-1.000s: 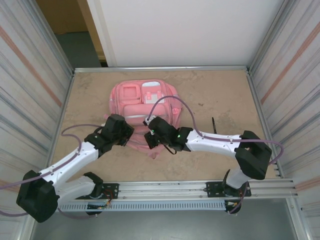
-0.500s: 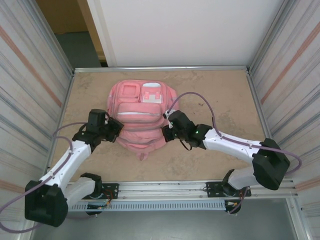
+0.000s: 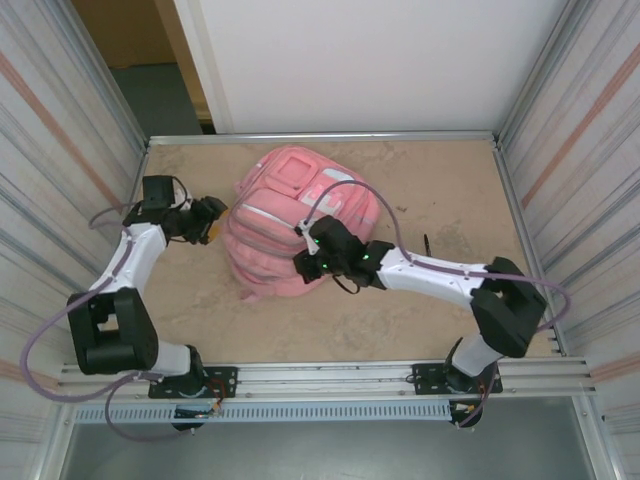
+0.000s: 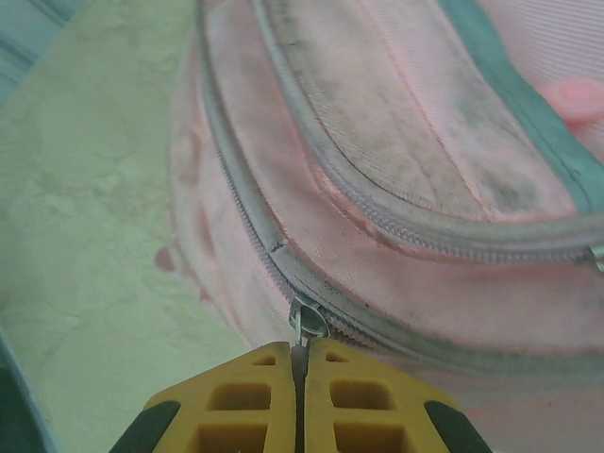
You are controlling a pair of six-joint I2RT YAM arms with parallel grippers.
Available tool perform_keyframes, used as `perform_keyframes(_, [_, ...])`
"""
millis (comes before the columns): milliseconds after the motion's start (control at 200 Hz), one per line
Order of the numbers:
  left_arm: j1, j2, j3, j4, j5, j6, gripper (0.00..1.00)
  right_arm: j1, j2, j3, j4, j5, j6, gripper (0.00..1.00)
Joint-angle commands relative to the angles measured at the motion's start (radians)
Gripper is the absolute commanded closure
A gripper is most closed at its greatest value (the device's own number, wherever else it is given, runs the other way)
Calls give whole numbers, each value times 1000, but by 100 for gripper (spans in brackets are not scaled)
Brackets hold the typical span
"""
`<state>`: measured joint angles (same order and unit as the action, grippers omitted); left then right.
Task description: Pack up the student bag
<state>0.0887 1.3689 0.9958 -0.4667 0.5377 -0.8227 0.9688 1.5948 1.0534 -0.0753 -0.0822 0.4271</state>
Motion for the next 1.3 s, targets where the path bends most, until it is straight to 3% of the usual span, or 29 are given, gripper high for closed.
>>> perform_keyframes(0, [-17,-145,-21,-122,-8,50,33,21,51,74,115,-99,65,100])
perform_keyframes(35, [-21,-188,-50,-142,2,58,18,21,70,83,129,-114,75,100])
perform_keyframes(115, [-31,-263,-95,-197,4,83,2,24,97,106,134,-136,80,100])
perform_keyframes(281, [-88,-332,-143,-224,-21,47,1,46,121,115,149,-151,79,100])
perform_keyframes(516, [-220,-346,-225,-77,-140,-86,2,65,131,82,196,-157,118,100])
perform_keyframes(636, [-292,-316,-256,-16,-210,-171,18,84,138,79,199,-157,118,100])
perform_keyframes(842, [-343,-291,-301,62,-275,-243,68,91,149,86,183,-175,120,100])
perform_keyframes(962, [-343,-278,-285,57,-284,-234,74,92,151,86,176,-162,124,100])
perform_keyframes(1077, [-336,-290,-293,57,-302,-220,100,92,146,87,130,-129,89,100])
perform_keyframes(1298, [-272,-322,-267,11,-269,-151,100,92,72,-4,-6,33,-19,100])
